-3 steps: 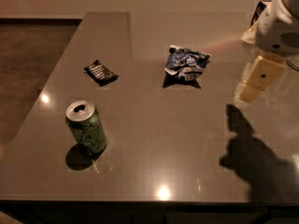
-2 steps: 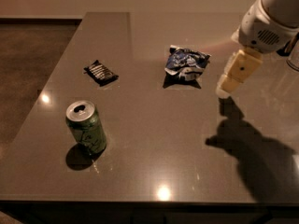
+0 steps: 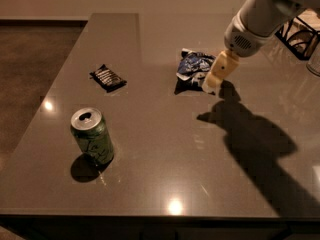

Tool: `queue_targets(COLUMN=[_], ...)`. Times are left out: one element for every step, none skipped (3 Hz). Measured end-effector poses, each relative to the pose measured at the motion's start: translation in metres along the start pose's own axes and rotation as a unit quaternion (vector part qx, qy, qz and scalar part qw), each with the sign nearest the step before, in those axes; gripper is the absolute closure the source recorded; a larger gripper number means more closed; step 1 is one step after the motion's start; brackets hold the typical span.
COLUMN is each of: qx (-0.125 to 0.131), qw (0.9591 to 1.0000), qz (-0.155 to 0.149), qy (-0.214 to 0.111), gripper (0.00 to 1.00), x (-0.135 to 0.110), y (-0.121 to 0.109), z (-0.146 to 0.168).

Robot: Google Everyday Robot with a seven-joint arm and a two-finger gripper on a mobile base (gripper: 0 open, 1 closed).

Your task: Move blue chip bag near green can

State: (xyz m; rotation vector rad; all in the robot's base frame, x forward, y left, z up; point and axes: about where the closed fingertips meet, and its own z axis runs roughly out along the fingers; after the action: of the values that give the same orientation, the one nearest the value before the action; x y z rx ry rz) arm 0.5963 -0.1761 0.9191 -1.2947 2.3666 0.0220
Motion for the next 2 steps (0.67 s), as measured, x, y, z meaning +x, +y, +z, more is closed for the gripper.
queue_targets(qx=[0.019, 0.015], qw=[0.9986, 0.9957], qz=[0.050, 0.091], qy=[0.002, 0.006], gripper=[0.00, 0.00], x=[-0.004, -0.007], y=[-0.031, -0.050], z=[0.035, 0.063])
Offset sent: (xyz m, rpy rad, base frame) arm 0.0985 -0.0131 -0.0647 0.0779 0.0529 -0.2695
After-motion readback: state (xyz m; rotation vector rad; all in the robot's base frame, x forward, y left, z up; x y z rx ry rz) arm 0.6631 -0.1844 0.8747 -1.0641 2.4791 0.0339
